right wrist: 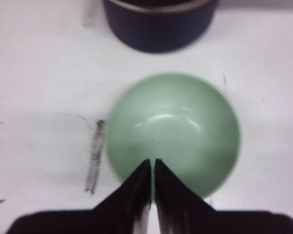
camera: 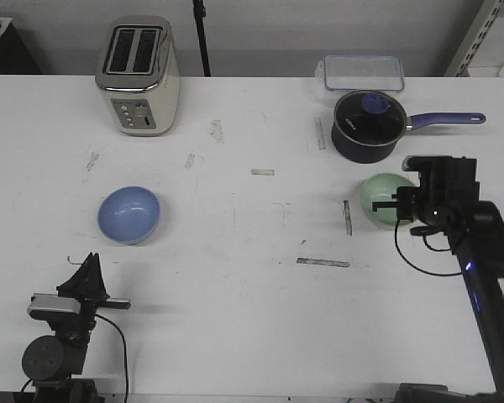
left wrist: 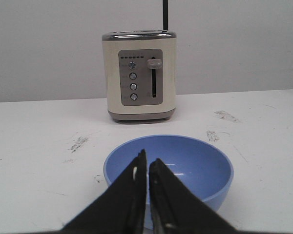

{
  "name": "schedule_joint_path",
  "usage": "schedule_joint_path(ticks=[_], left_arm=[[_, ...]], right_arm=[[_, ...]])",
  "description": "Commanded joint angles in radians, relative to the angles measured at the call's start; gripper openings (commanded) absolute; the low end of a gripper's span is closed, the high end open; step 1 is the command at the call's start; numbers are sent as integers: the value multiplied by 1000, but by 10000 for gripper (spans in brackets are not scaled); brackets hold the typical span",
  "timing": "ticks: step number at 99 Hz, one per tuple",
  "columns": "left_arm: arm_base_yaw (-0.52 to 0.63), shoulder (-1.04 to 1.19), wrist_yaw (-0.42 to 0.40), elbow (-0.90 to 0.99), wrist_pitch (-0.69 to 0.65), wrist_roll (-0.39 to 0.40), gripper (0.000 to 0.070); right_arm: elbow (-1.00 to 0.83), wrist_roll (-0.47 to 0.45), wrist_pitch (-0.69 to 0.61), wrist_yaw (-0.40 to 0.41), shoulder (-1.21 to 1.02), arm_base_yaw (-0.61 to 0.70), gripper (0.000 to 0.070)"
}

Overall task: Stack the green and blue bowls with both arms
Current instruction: 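Reach the right gripper down to the rim of the pale green bowl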

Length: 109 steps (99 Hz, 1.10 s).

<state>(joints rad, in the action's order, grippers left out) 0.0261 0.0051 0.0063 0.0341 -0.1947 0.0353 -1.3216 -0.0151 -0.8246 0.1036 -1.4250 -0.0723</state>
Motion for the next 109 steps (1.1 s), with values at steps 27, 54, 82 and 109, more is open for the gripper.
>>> schedule_joint_path(ticks=[27,54,82,109], left_arm=[[-2,-2,4,-22,-15,2,2],[-2,-2,4,-22,-15,2,2],[-2,-2,4,-22,-15,2,2],[-2,-2,4,-22,-15,2,2]], right_arm=[[-126,-96,-31,12,-179,-116,474],[-126,-94,-39,132,-299,-185,545],[-125,-89,-6,132,-392,-196,485],[-125,-91,12,133,-411,-196,90]])
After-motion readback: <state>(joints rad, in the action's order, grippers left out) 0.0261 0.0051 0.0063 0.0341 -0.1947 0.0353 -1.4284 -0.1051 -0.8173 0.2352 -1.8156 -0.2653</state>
